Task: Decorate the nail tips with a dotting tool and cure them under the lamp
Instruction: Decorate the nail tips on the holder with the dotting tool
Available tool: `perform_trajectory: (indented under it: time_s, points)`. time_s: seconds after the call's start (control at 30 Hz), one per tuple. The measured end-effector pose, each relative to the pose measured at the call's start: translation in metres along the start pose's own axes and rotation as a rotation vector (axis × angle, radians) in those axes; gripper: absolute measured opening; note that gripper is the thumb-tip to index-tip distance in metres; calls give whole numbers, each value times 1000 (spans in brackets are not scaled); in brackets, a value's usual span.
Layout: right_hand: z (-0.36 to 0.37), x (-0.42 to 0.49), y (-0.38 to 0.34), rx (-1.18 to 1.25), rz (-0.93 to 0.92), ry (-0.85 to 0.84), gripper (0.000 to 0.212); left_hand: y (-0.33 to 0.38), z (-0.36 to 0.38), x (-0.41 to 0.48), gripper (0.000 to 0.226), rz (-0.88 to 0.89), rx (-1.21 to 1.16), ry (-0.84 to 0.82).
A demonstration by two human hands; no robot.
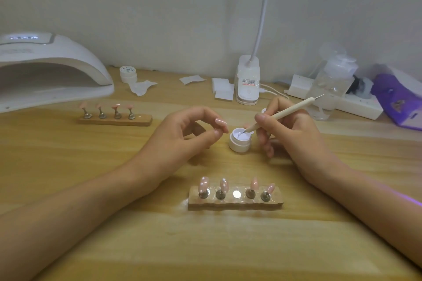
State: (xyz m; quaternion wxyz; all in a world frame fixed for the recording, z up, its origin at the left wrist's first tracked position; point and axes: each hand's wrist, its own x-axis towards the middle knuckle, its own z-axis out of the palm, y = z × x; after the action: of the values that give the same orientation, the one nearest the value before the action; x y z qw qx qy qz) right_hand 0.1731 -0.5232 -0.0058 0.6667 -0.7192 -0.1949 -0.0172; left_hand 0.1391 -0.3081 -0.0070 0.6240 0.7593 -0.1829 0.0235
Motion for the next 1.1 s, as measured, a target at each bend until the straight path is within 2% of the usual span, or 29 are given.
perform_trajectory:
  time_s: [0.53, 0.77, 1.1]
  points:
    - [-7, 3, -2, 162, -60, 81, 19, 0, 4, 0, 12, 55, 248, -55]
    - [-6, 3, -3, 176, -21, 85, 21, -2, 4, 0, 11, 52, 247, -98]
    - [-4, 1, -4, 230, 23, 72, 22, -4, 5, 2, 19, 67, 395, -122]
